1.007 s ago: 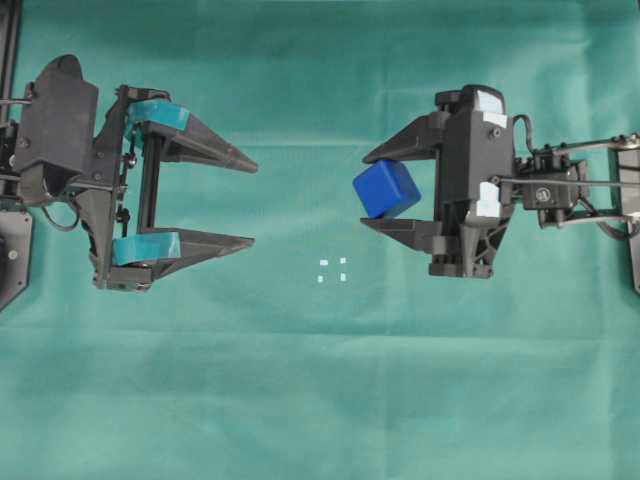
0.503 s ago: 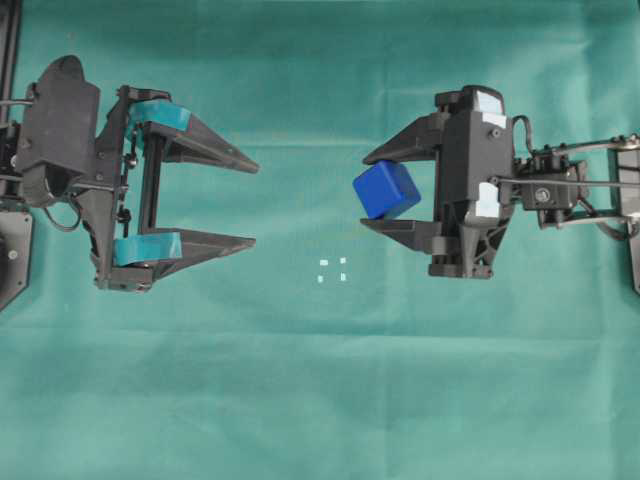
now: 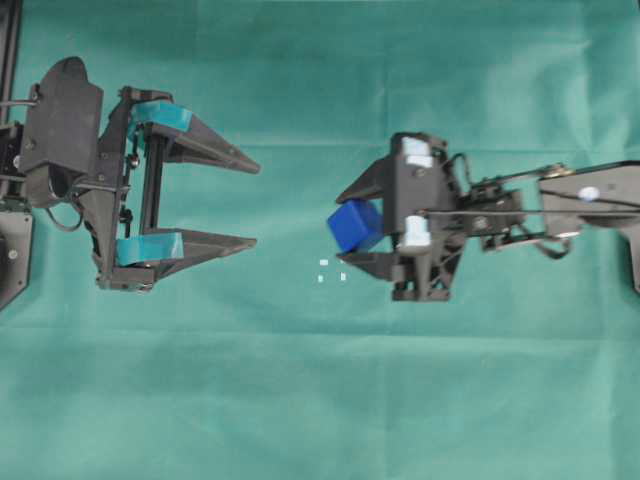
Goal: Handover the blue block to the right arm after grasping it with the left arm, then place it in the designated position.
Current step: 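Lower the cube with the right gripper toward the white marker spot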
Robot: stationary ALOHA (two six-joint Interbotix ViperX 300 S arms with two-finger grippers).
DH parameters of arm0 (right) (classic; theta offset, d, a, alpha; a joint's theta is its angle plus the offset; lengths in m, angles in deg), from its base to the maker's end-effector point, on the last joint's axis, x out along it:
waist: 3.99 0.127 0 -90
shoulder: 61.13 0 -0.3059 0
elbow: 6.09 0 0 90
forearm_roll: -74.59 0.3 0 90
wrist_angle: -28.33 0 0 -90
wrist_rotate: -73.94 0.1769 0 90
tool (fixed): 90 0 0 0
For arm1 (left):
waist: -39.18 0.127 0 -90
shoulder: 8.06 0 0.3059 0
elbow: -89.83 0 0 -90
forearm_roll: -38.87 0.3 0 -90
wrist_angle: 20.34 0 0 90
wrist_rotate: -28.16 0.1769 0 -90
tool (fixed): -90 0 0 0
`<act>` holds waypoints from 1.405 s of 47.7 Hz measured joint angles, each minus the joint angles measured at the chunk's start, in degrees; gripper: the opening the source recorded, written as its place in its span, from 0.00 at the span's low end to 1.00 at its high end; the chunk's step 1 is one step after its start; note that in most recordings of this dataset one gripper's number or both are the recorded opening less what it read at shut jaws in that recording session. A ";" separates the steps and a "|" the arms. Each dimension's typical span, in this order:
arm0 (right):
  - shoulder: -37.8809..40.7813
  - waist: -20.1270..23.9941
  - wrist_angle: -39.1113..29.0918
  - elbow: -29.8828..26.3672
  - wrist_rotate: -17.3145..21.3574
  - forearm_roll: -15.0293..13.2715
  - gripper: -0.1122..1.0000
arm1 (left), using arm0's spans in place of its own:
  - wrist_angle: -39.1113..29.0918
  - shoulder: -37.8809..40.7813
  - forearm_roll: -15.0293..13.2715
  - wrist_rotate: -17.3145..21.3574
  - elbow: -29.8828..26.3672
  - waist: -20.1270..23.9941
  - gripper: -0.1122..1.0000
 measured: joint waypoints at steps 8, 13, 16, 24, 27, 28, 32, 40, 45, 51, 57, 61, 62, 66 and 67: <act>5.80 0.00 5.71 0.00 0.00 0.62 0.69 | 0.00 0.00 0.09 0.00 0.00 0.00 1.00; 9.40 -0.09 8.79 -0.09 0.00 1.32 0.69 | 0.00 0.00 0.09 0.00 0.00 0.00 1.00; 10.90 -0.26 10.20 0.00 0.00 1.58 0.69 | 0.00 0.00 0.00 0.00 -0.09 0.00 1.00; 14.33 -0.70 15.21 -0.09 0.00 1.76 0.69 | -0.09 0.00 0.00 0.00 0.00 0.00 1.00; 15.64 -0.97 16.61 -0.09 0.00 1.93 0.69 | -0.09 0.00 0.09 0.00 0.00 0.09 1.00; 16.08 -1.05 16.96 -0.09 0.00 1.93 0.69 | -0.09 0.00 0.09 0.00 0.00 0.00 1.00; 17.67 -1.41 18.46 -0.09 0.00 2.20 0.69 | -0.09 0.00 0.00 0.00 -0.09 0.00 1.00; 20.13 -2.02 20.48 -0.18 0.00 2.64 0.69 | -0.09 0.00 0.09 0.00 0.00 0.00 1.00; 21.71 -2.20 21.01 -0.44 0.00 2.99 0.69 | -0.09 0.00 0.09 -0.09 0.00 0.00 1.00; 22.76 -2.20 21.71 -1.14 0.00 3.16 0.69 | -0.09 0.00 0.09 -0.09 0.00 0.00 1.00; 23.20 -2.29 22.15 -1.41 -0.09 3.16 0.69 | -0.09 0.00 0.09 -0.09 0.00 0.00 1.00; 23.20 -2.29 22.15 -1.41 -0.18 3.16 0.69 | -0.09 0.00 0.09 -0.09 0.00 0.00 1.00; 23.20 -2.29 22.06 -1.41 -0.18 3.16 0.69 | -0.09 0.00 0.09 -0.09 -0.09 0.00 1.00; 23.20 -2.29 22.06 -1.41 -0.18 3.16 0.69 | -0.09 0.00 0.00 -0.09 -0.09 0.00 1.00; 23.20 -2.29 22.06 -1.41 -0.18 3.16 0.69 | -0.09 0.00 0.09 -0.09 0.00 0.00 1.00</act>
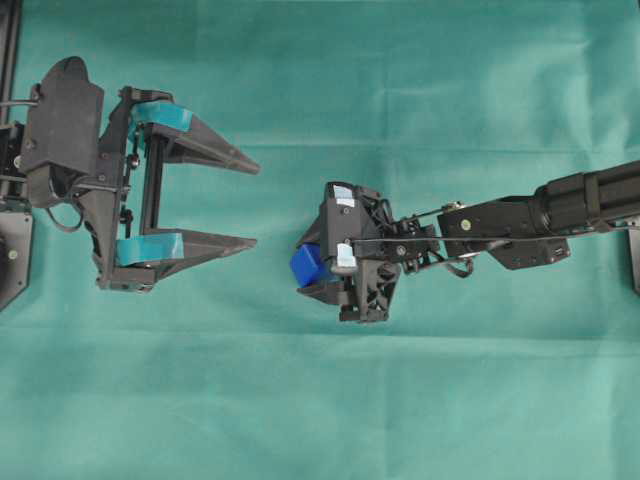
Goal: Handover the blue block to the right arm after grasping it with the left arm, then place it in the designated position.
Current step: 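Lower the cube with the right gripper toward the white marker spot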
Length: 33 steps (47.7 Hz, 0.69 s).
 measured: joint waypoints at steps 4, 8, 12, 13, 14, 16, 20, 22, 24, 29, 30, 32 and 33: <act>0.00 0.00 -0.35 0.00 0.00 0.00 0.69 | 0.00 0.00 -0.09 0.00 0.00 0.00 1.00; 0.00 0.00 -0.79 0.00 0.00 0.00 0.69 | 0.00 0.00 0.00 0.00 0.00 0.00 1.00; 0.00 0.00 -0.79 0.00 0.00 0.00 0.69 | 0.00 0.00 0.00 0.00 0.00 0.00 1.00; 0.00 0.00 -0.79 0.00 0.00 0.09 0.69 | 0.00 0.00 -0.09 0.00 -0.09 0.00 1.00; 0.00 0.00 -0.79 0.00 0.00 0.00 0.69 | 0.00 0.00 0.00 0.00 0.00 0.00 1.00; 0.00 0.00 -0.88 0.00 0.00 0.00 0.69 | 0.00 0.00 0.00 0.00 0.00 0.00 1.00; -0.09 0.00 -0.88 0.09 0.00 0.09 0.69 | 0.00 0.00 -0.09 0.00 -0.09 0.00 1.00; -0.35 0.00 -0.97 0.26 0.00 0.00 0.69 | 0.00 0.00 -0.09 0.00 -0.09 0.00 1.00; -0.62 0.00 -0.97 0.35 0.00 0.00 0.69 | 0.00 0.00 0.00 0.00 -0.09 0.00 1.00; -1.05 0.00 -1.14 0.53 0.00 0.00 0.86 | 0.00 0.00 0.00 0.00 0.00 0.00 1.00; -1.23 0.00 -1.23 0.53 0.00 0.00 0.89 | 0.00 0.00 -0.09 0.00 -0.09 0.00 1.00; -1.58 0.00 -1.23 0.62 0.00 0.09 0.93 | 0.00 0.00 0.00 0.00 -0.09 0.00 1.00; -1.85 0.00 -1.23 0.62 0.00 0.09 0.94 | 0.09 0.00 0.00 0.00 -0.09 0.00 1.00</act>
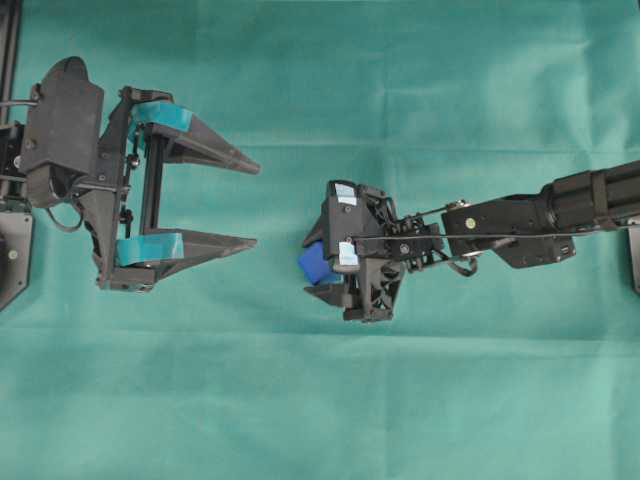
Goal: Handover the blue block to the right arm after grasping it with the left arm, then place it in the designated position.
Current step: 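Lower the cube with the right gripper toward the white marker spot, then open the right gripper to release the cube and withdraw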
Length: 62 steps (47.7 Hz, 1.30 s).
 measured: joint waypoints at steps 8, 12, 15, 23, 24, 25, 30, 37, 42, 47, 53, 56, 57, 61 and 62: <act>-1.05 0.00 -0.97 -0.09 0.00 0.00 0.88 | -0.09 0.00 0.00 0.00 0.09 0.09 1.00; -1.05 0.00 -1.49 -0.09 0.00 -0.09 0.89 | 0.00 0.00 -0.09 0.00 0.00 0.00 1.00; -1.05 -0.09 -1.58 -0.09 0.00 0.00 0.89 | -0.09 0.00 -0.09 0.00 0.00 0.00 1.00; -2.46 0.00 -2.37 -0.09 -0.09 -0.09 0.89 | -0.09 0.00 0.00 0.00 0.09 0.00 1.00; -2.81 0.00 -2.64 -0.09 0.00 0.00 0.89 | 0.00 0.00 0.00 0.00 0.09 0.00 1.00; -3.16 0.00 -3.08 -0.09 -0.09 0.00 0.89 | -0.09 0.00 0.00 0.00 0.09 0.00 1.00; -5.80 0.00 -6.15 -0.18 -0.09 -0.09 0.89 | -0.09 0.00 0.00 0.00 0.09 0.00 1.00; -10.46 -0.09 -10.37 -0.26 -0.44 -0.18 0.89 | 0.00 0.00 0.00 0.00 0.09 0.09 1.00; -14.24 0.00 -13.10 -0.18 -0.44 -0.53 0.89 | -0.09 0.00 -0.09 0.00 0.09 0.09 1.00; -17.67 0.00 -15.56 -0.26 -0.44 -0.70 0.89 | -0.09 0.00 0.00 0.00 0.09 0.00 1.00; -21.45 0.00 -18.54 -0.26 -0.53 -0.88 0.89 | -0.09 0.00 0.00 0.09 0.09 0.00 1.00; -23.12 0.00 -19.86 -0.26 -0.53 -1.05 0.89 | 0.00 0.00 -0.09 0.09 0.09 0.00 1.00; -23.91 -0.09 -20.48 -0.26 -0.53 -1.05 0.89 | -0.09 0.00 0.00 0.09 0.09 0.00 1.00; -26.19 0.00 -22.15 -0.26 -0.53 -1.32 0.89 | -0.09 0.00 0.00 0.09 0.09 0.00 1.00; -26.89 -0.09 -22.59 -0.26 -0.53 -1.41 0.89 | -0.09 0.00 -0.09 0.09 0.00 0.00 1.00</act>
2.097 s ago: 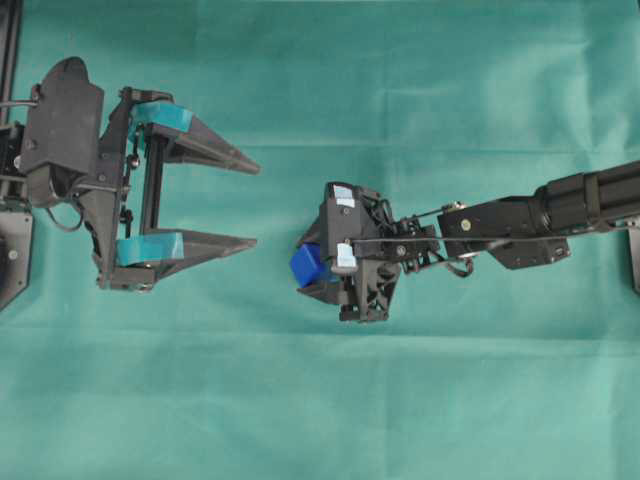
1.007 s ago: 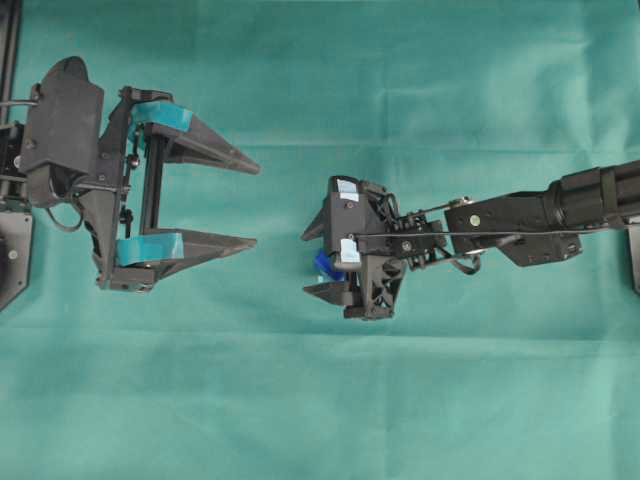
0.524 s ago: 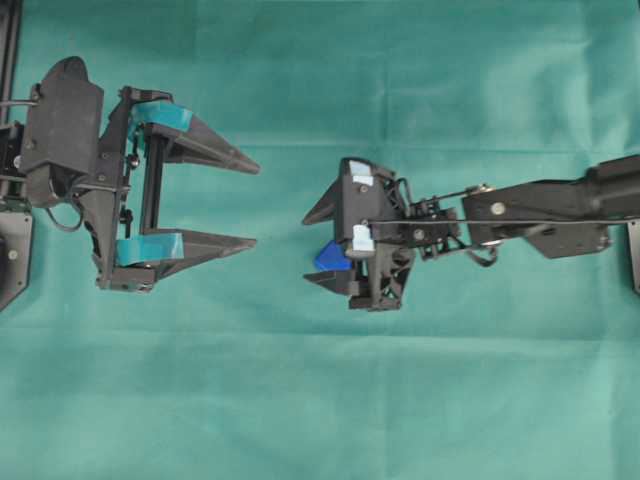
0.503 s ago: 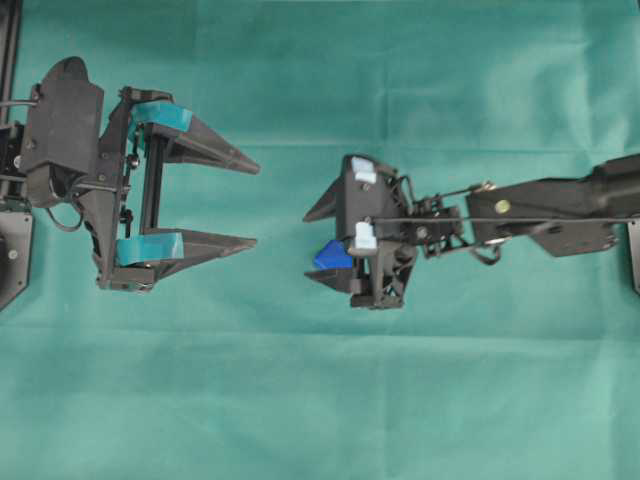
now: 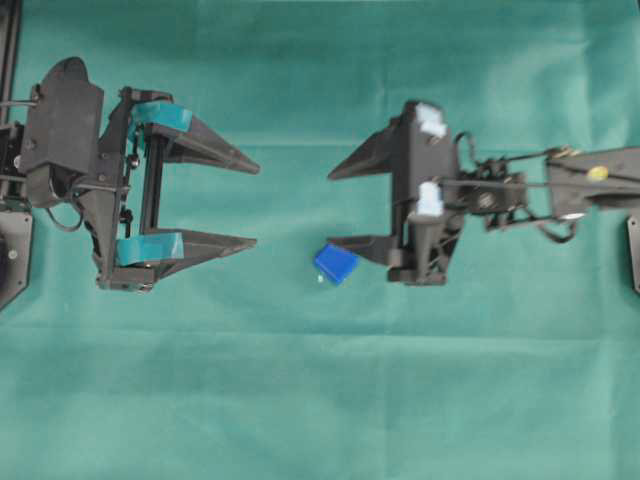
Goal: Handover the blue block to the right arm after grasping it with the left arm, then place it in the designated position.
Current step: 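Open the right gripper to release the cube and withdraw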
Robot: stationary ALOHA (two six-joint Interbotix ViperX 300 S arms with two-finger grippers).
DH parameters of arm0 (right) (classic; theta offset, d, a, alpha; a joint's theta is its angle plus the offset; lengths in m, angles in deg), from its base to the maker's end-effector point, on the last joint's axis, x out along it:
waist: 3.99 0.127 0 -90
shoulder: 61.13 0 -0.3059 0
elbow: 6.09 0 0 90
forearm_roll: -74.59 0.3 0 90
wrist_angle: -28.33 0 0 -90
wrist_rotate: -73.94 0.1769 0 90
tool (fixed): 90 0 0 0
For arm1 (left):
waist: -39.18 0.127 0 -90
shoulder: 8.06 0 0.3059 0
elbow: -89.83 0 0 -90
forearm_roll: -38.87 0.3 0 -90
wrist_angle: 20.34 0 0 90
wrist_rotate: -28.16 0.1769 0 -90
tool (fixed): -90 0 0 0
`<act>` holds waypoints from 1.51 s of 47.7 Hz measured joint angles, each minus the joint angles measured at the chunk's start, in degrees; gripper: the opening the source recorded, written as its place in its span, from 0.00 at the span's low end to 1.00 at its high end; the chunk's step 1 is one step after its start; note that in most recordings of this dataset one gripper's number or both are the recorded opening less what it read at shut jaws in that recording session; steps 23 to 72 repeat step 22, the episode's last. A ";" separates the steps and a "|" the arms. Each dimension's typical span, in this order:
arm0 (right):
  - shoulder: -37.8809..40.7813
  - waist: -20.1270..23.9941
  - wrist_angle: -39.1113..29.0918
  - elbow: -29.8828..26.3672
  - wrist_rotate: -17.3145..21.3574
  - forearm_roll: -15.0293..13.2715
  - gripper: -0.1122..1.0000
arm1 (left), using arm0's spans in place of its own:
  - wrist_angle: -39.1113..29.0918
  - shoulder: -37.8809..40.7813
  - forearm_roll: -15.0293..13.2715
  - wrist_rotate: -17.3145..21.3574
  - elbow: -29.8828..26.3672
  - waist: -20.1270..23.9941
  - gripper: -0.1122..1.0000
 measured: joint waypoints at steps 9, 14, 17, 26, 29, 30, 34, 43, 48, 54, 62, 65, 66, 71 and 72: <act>-4.83 0.09 -3.25 -0.44 0.00 -0.79 0.88 | 0.00 0.00 0.00 0.00 0.00 0.00 1.00; -7.03 0.09 -4.13 -0.53 0.00 -1.14 0.88 | 0.00 0.00 0.09 0.00 0.09 0.00 1.00; -8.00 0.00 -4.22 -0.53 0.00 -1.32 0.88 | 0.09 0.00 0.00 0.00 0.09 0.00 1.00; -8.88 0.09 -4.22 -0.53 0.00 -1.49 0.88 | 0.00 0.00 0.00 0.00 0.00 0.09 1.00; -8.88 0.09 -4.22 -0.53 0.00 -1.49 0.88 | 0.00 0.00 0.00 0.00 0.00 0.09 1.00; -8.88 0.09 -4.22 -0.53 0.00 -1.49 0.88 | 0.00 0.00 0.00 0.00 0.00 0.09 1.00; -8.88 0.09 -4.22 -0.53 0.00 -1.49 0.88 | 0.00 0.00 0.00 0.00 0.00 0.09 1.00; -8.88 0.09 -4.22 -0.53 0.00 -1.49 0.88 | 0.00 0.00 0.00 0.00 0.00 0.09 1.00; -8.88 0.09 -4.22 -0.53 0.00 -1.49 0.88 | 0.00 0.00 0.00 0.00 0.00 0.09 1.00; -8.88 0.09 -4.22 -0.53 0.00 -1.49 0.88 | 0.00 0.00 0.00 0.00 0.00 0.09 1.00; -8.88 0.09 -4.22 -0.53 0.00 -1.49 0.88 | 0.00 0.00 0.00 0.00 0.00 0.09 1.00; -8.88 0.09 -4.22 -0.53 0.00 -1.49 0.88 | 0.00 0.00 0.00 0.00 0.00 0.09 1.00; -8.88 0.09 -4.22 -0.53 0.00 -1.49 0.88 | 0.00 0.00 0.00 0.00 0.00 0.09 1.00; -8.88 0.09 -4.22 -0.53 0.00 -1.49 0.88 | 0.00 0.00 0.00 0.00 0.00 0.09 1.00; -8.88 0.09 -4.22 -0.53 0.00 -1.49 0.88 | 0.00 0.00 0.00 0.00 0.00 0.09 1.00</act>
